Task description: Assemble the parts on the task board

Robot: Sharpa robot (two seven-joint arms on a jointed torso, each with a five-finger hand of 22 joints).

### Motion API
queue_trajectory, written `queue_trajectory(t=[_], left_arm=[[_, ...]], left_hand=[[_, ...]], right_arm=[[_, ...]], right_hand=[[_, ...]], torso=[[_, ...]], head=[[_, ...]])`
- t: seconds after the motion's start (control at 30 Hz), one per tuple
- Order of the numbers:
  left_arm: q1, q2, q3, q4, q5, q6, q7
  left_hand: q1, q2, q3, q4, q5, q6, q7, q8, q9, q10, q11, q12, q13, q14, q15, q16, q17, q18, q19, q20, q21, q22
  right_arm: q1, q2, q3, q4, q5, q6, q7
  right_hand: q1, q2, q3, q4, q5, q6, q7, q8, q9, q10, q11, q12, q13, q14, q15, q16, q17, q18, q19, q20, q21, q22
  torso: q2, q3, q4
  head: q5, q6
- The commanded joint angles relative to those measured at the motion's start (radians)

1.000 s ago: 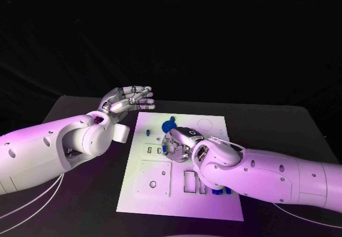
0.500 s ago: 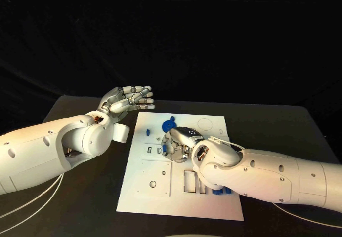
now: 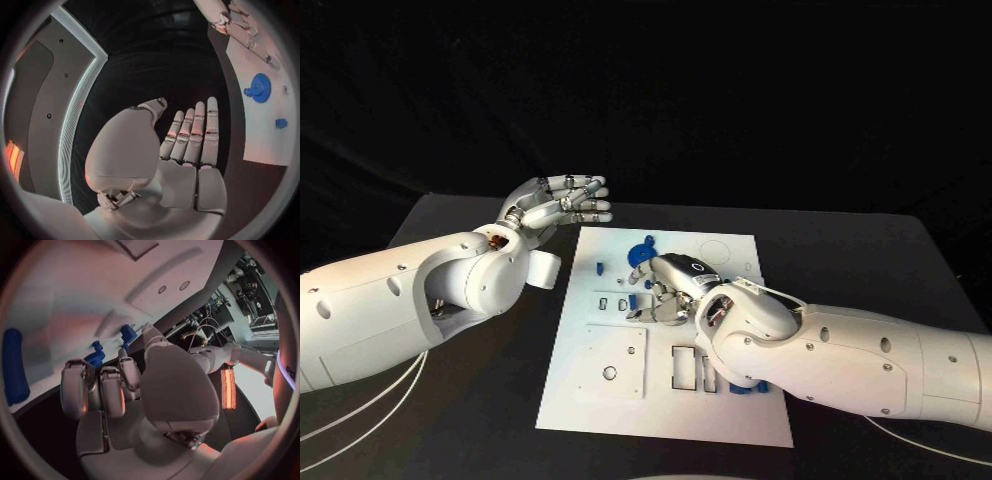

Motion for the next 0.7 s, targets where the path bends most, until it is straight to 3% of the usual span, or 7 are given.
queue_trajectory(t=[0.03, 0.23, 0.37, 0.43, 0.5, 0.6, 0.7], left_arm=[[0.001, -0.002, 0.001, -0.004, -0.092, 0.030, -0.100], [0.001, 0.000, 0.001, -0.022, -0.274, 0.138, -0.267], [0.001, 0.007, 0.001, -0.035, -0.389, 0.212, -0.360], [0.002, 0.013, 0.000, -0.040, -0.456, 0.252, -0.414], [0.003, 0.021, 0.000, -0.043, -0.542, 0.290, -0.484], [0.005, 0.032, 0.000, -0.044, -0.637, 0.324, -0.571], [0.012, 0.053, 0.000, -0.049, -0.720, 0.367, -0.665]], left_hand=[[-0.017, -0.001, -0.006, 0.005, -0.007, 0.006, 0.073, 0.011, 0.004, 0.065, -0.014, 0.042, 0.015, 0.044, -0.013, 0.036, 0.017, 0.015, 0.028, -0.013, 0.022, 0.008], [-0.041, -0.017, -0.021, 0.021, -0.008, 0.055, 0.029, 0.104, 0.045, 0.174, -0.071, 0.223, 0.105, 0.184, -0.082, 0.311, 0.166, 0.009, 0.164, -0.084, 0.183, 0.088], [-0.048, -0.010, -0.042, 0.052, -0.003, 0.046, -0.012, 0.224, 0.102, 0.142, -0.117, 0.537, 0.314, 0.226, -0.124, 0.636, 0.339, 0.006, 0.207, -0.129, 0.414, 0.223], [-0.064, -0.001, -0.052, 0.059, -0.002, 0.037, -0.020, 0.297, 0.138, 0.099, -0.125, 0.681, 0.409, 0.416, -0.140, 0.926, 0.652, 0.012, 0.232, -0.144, 0.554, 0.307], [-0.110, 0.027, -0.060, 0.058, -0.001, 0.019, -0.039, 0.410, 0.200, 0.081, -0.142, 0.852, 0.508, 0.544, -0.152, 1.115, 0.933, -0.021, 0.303, -0.152, 0.787, 0.599], [-0.140, 0.039, -0.061, 0.065, -0.001, 0.010, -0.059, 0.499, 0.250, 0.132, -0.159, 0.992, 0.632, 0.597, -0.168, 1.171, 1.036, -0.041, 0.350, -0.167, 0.892, 0.749], [-0.208, 0.053, -0.069, 0.067, -0.002, 0.017, -0.083, 0.581, 0.299, 0.259, -0.180, 1.144, 0.833, 0.633, -0.186, 1.203, 1.110, -0.054, 0.382, -0.182, 0.953, 0.843]], right_arm=[[0.008, -0.032, 0.004, 0.029, 0.091, -0.109, 0.146], [0.056, -0.121, 0.008, 0.078, 0.350, -0.092, 0.316], [0.098, -0.190, 0.008, 0.104, 0.508, -0.053, 0.359], [0.119, -0.230, 0.008, 0.112, 0.568, -0.038, 0.370], [0.137, -0.269, 0.008, 0.113, 0.607, -0.029, 0.376], [0.149, -0.303, 0.008, 0.107, 0.631, -0.026, 0.378], [0.159, -0.334, 0.008, 0.094, 0.652, -0.028, 0.374]], right_hand=[[0.018, 0.013, -0.020, 0.008, 0.009, -0.005, 0.001, -0.005, -0.003, -0.002, 0.001, 0.001, 0.000, 0.082, 0.006, -0.003, 0.163, -0.001, -0.002, 0.008, -0.002, 0.127], [0.060, 0.059, 0.010, 0.000, 0.090, 0.032, -0.009, 0.013, -0.001, 0.002, -0.008, 0.015, 0.010, 0.080, -0.001, -0.006, 0.155, 0.006, -0.018, 0.004, -0.030, 0.110], [0.059, 0.061, 0.014, 0.002, 0.114, 0.054, -0.015, 0.031, 0.003, 0.001, -0.013, 0.017, 0.010, 0.079, -0.005, -0.008, 0.152, 0.008, -0.022, 0.000, -0.038, 0.107], [0.056, 0.063, 0.015, 0.003, 0.115, 0.058, -0.017, 0.036, 0.004, 0.001, -0.014, 0.017, 0.010, 0.079, -0.006, -0.008, 0.152, 0.007, -0.021, -0.001, -0.038, 0.107], [0.050, 0.068, 0.016, 0.004, 0.118, 0.059, -0.018, 0.039, 0.005, 0.001, -0.015, 0.018, 0.010, 0.080, -0.007, -0.008, 0.153, 0.007, -0.020, -0.002, -0.036, 0.108], [0.047, 0.069, 0.016, 0.004, 0.118, 0.060, -0.018, 0.040, 0.005, 0.002, -0.016, 0.019, 0.010, 0.080, -0.008, -0.008, 0.153, 0.007, -0.019, -0.003, -0.035, 0.109], [0.038, 0.071, 0.014, 0.005, 0.118, 0.061, -0.019, 0.043, 0.005, 0.004, -0.017, 0.021, 0.012, 0.080, -0.009, -0.008, 0.152, 0.006, -0.018, -0.003, -0.033, 0.111]], torso=[[-0.004, 0.0008, -0.0018], [-0.013, 0.0050, -0.0062], [-0.020, 0.0078, -0.0089], [-0.024, 0.0095, -0.0098], [-0.028, 0.0117, -0.0099], [-0.033, 0.0154, -0.0093], [-0.038, 0.0180, -0.0058]], head=[[0.003, 0.003], [0.006, -0.001], [0.013, -0.006], [0.017, -0.007], [0.020, -0.009], [0.024, -0.014], [0.020, -0.017]])
